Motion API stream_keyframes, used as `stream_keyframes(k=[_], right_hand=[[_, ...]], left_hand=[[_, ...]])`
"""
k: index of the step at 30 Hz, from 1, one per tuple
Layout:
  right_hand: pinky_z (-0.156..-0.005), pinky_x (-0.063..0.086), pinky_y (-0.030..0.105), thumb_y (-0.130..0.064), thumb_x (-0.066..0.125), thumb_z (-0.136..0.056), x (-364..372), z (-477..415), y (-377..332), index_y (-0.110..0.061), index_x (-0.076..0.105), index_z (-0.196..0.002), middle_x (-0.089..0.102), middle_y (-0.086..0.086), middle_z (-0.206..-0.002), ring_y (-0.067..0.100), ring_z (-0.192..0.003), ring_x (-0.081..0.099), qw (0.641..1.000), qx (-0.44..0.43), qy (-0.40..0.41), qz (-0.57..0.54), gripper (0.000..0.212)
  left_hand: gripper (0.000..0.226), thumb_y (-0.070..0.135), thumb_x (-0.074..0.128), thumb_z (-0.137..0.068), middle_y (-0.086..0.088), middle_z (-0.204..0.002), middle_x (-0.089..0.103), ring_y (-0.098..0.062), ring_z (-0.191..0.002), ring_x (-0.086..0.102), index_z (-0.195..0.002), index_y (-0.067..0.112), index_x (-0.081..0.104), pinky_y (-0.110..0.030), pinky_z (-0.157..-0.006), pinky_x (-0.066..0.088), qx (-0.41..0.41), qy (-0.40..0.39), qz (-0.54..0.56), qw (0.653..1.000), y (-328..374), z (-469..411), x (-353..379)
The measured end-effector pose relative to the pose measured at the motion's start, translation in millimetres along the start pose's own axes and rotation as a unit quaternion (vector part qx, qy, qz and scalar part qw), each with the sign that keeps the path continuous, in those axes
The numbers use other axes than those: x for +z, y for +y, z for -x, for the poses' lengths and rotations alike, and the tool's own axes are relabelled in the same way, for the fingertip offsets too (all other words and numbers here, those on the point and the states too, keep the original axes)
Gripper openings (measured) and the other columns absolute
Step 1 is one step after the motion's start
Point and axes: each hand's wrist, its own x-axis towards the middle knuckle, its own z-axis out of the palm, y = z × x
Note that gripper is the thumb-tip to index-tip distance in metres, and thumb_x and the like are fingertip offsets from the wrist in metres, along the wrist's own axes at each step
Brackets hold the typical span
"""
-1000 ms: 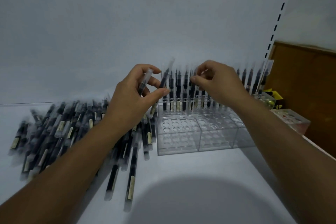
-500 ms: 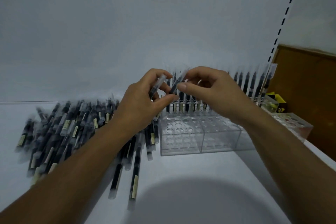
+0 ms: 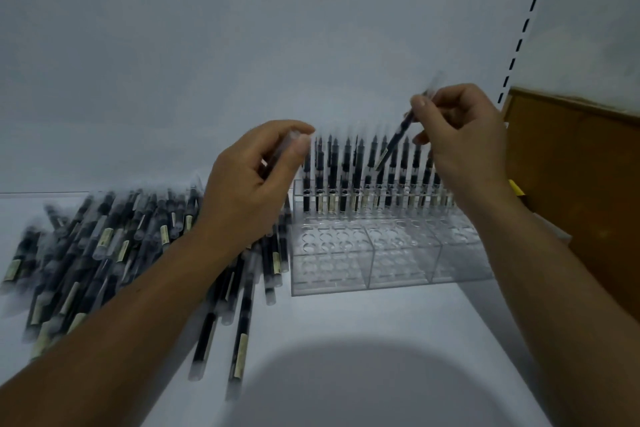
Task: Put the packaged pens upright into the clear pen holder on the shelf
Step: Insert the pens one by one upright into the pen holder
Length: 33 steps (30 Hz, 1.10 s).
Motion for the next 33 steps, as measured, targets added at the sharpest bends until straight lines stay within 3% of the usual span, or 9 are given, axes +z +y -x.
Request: stream_keyframes(k=[4,9,12,14,16,19,25,29,33], right_hand=[[-0.069,0.059,0.04,-0.029,0.066,-0.092,3.6,-0.6,10.1,-0.022,0.058,-0.09,0.069,-0.001,-0.089,0.008,-0.07,0.069,0.998,0.002,-0.027,0.061,0.011],[-0.07,0.058,0.043,-0.033,0.065,-0.093,10.6,-0.8,10.3,-0.022,0.057,-0.09,0.07,-0.007,-0.087,0.011,-0.063,0.068,0.995,0.002,-0.044,0.093,0.013],[-0.071,0.057,0.046,-0.036,0.065,-0.092,11.1,-2.3,9.9,-0.024,0.056,-0.089,0.069,-0.007,-0.085,0.015,-0.066,0.068,0.993,-0.004,-0.037,0.113,0.015],[-0.072,0.056,0.047,-0.038,0.064,-0.092,11.2,-3.1,9.0,-0.025,0.056,-0.089,0.068,-0.006,-0.086,0.018,-0.071,0.067,0.992,-0.002,-0.037,0.124,0.015],[-0.073,0.056,0.047,-0.038,0.065,-0.092,10.3,-4.0,8.2,-0.025,0.056,-0.089,0.068,-0.006,-0.085,0.02,-0.074,0.067,0.991,-0.002,-0.035,0.13,0.016],[-0.075,0.056,0.044,-0.038,0.065,-0.092,9.4,-4.1,9.4,-0.024,0.057,-0.09,0.065,-0.009,-0.081,0.017,-0.074,0.065,0.987,-0.005,-0.052,0.152,0.017],[-0.074,0.057,0.041,-0.042,0.065,-0.09,14.7,0.4,14.7,-0.024,0.058,-0.087,0.068,-0.004,-0.085,0.017,-0.075,0.066,0.957,0.03,-0.152,0.245,0.02],[-0.074,0.057,0.039,-0.043,0.065,-0.09,14.3,1.3,14.9,-0.024,0.06,-0.088,0.069,-0.003,-0.088,0.017,-0.077,0.066,0.94,0.046,-0.196,0.275,0.02],[-0.074,0.053,0.034,-0.053,0.064,-0.087,2.5,2.4,5.9,-0.026,0.065,-0.099,0.064,-0.009,-0.089,0.013,-0.081,0.062,0.928,0.027,-0.187,0.321,0.03]], left_hand=[[0.025,0.029,0.053,-0.098,-0.001,-0.087,0.058,-0.013,-0.071,0.055,-0.121,0.023,0.062,-0.022,-0.067,0.048,0.004,0.036,0.055,0.998,1.1,-2.1,-0.9],[0.036,0.031,0.055,-0.095,-0.018,-0.068,0.045,-0.037,-0.06,0.044,-0.131,0.031,0.055,-0.032,-0.056,0.046,-0.022,-0.016,0.084,0.996,0.4,1.9,1.6],[0.036,0.032,0.054,-0.095,0.012,-0.068,0.044,-0.017,-0.059,0.042,-0.132,0.029,0.056,-0.023,-0.061,0.043,-0.026,-0.03,0.069,0.997,-1.3,2.0,5.1],[0.037,0.032,0.052,-0.098,0.011,-0.075,0.049,-0.012,-0.064,0.046,-0.134,0.025,0.055,-0.023,-0.067,0.045,-0.031,-0.04,0.059,0.997,-4.2,2.0,6.4],[0.038,0.03,0.05,-0.098,-0.003,-0.09,0.056,-0.019,-0.079,0.054,-0.136,0.024,0.052,-0.03,-0.076,0.049,-0.03,-0.058,0.042,0.997,-6.3,3.1,6.5],[0.04,0.028,0.053,-0.096,0.002,-0.107,0.061,-0.015,-0.096,0.06,-0.136,0.028,0.051,-0.035,-0.089,0.052,-0.039,-0.078,0.029,0.996,-9.5,3.8,6.4],[0.028,0.025,0.065,-0.091,0.017,-0.094,0.062,-0.009,-0.078,0.06,-0.108,0.045,0.059,-0.022,-0.067,0.051,-0.046,-0.072,0.049,0.995,-9.9,4.0,9.2],[0.028,0.025,0.065,-0.09,0.012,-0.093,0.062,-0.009,-0.075,0.06,-0.111,0.043,0.061,-0.023,-0.067,0.053,-0.021,-0.072,0.036,0.997,-7.0,4.2,9.7],[0.02,0.023,0.072,-0.084,0.009,-0.086,0.066,-0.008,-0.07,0.061,-0.099,0.035,0.065,-0.014,-0.064,0.047,-0.066,-0.061,0.051,0.995,-4.3,5.5,10.2]])
